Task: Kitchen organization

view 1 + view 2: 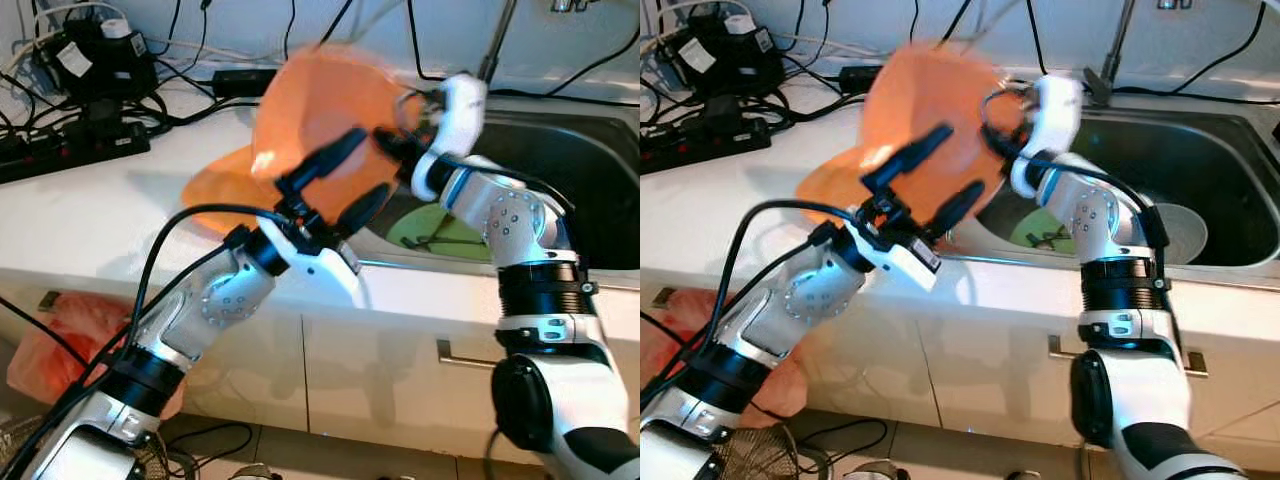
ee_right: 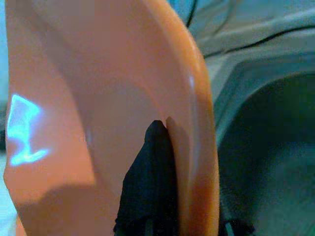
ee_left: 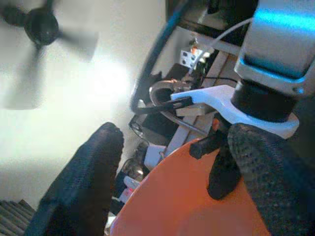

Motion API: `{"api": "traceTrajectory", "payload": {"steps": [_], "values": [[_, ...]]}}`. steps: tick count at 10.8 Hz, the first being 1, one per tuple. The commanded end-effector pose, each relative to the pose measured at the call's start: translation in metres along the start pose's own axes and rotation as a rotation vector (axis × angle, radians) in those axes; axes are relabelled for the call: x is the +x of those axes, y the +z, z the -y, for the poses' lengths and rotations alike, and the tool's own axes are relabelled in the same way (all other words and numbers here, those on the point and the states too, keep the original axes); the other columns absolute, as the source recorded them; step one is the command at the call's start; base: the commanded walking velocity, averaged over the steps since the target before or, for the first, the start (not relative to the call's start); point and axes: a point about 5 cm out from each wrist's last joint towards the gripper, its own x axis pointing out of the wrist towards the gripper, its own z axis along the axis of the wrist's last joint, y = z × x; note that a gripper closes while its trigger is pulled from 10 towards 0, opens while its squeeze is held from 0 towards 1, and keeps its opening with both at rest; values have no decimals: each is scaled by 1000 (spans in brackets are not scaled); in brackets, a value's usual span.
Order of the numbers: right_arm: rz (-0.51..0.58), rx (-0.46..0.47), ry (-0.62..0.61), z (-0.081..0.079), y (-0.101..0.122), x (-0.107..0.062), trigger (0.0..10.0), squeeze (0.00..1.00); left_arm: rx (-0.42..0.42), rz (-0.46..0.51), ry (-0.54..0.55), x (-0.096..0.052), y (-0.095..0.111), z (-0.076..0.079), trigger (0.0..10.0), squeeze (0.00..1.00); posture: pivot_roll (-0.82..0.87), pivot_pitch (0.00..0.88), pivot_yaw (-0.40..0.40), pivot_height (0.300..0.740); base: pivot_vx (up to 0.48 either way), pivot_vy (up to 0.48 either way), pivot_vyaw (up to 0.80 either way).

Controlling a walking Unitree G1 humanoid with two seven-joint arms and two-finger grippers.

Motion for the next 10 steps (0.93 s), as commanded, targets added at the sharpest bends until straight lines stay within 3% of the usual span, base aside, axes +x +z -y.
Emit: {"api": "traceTrajectory", "payload": {"steps": [1, 3, 5, 6, 8, 10], "values": [[68, 11, -8, -2, 12, 1, 0, 0, -7, 8, 16, 3, 1, -7, 10000, 1000, 156, 31, 39, 740, 0, 0, 0], [141, 59, -83, 6, 14, 4, 0, 0, -59, -14, 61, 6, 2, -11, 10000, 1000, 158, 31, 40, 740, 0, 0, 0], [230, 34, -216, 24, 19, 0, 0, 0, -165, -156, 104, 3, -13, -8, 10000, 1000, 160, 30, 38, 740, 0, 0, 0], [310, -8, -308, 40, 26, -8, 0, 0, -242, -244, 127, 1, -25, -7, 10000, 1000, 161, 30, 34, 740, 0, 0, 0], [329, -130, -437, 66, 27, -23, 0, 0, -436, -409, 152, -10, -45, 2, 10000, 1000, 160, 34, 30, 740, 0, 0, 0], [290, -238, -548, 95, 23, -37, 0, 0, -451, -447, 97, -13, -48, 8, 10000, 1000, 161, 38, 32, 740, 0, 0, 0]]}}
